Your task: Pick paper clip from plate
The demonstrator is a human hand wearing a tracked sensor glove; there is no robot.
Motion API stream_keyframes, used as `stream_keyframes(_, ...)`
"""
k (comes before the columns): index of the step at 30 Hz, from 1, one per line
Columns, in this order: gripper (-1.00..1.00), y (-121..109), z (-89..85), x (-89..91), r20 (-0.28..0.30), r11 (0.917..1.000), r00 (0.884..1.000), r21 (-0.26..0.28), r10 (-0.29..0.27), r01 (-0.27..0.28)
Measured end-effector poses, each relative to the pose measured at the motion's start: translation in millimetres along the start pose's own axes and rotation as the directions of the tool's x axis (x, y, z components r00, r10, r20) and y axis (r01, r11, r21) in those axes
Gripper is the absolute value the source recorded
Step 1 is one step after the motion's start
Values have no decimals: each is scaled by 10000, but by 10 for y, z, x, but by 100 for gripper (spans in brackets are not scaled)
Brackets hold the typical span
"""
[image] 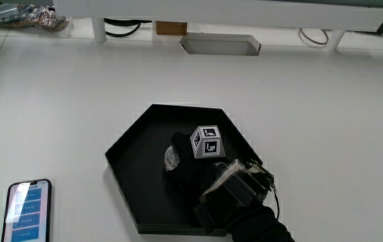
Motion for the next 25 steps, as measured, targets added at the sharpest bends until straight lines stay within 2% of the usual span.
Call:
stream_keyframes(1,100,-1,0,0,29,9999,10000,111,-45,45)
stream_keyframes(6,100,6,-13,9,98,9999,9999,120,-95,94)
stream_keyframes(12,100,2,-22,65,-391,9999,9992,103,37,-33)
stream_keyframes(18,100,-93,235,138,-618,9965,9979,822,200,-148)
stream_keyframes(21,100,-149,396,209,-628,9918,9972,1237,413,-333)
stream_keyframes(22,100,-202,484,225,-711,9878,9948,1429,727,-619)
stream_keyframes(23,100,-220,543,264,-785,9877,9942,1438,734,-616)
stream_keyframes(25,100,-267,670,345,-551,9823,9976,1849,421,-312)
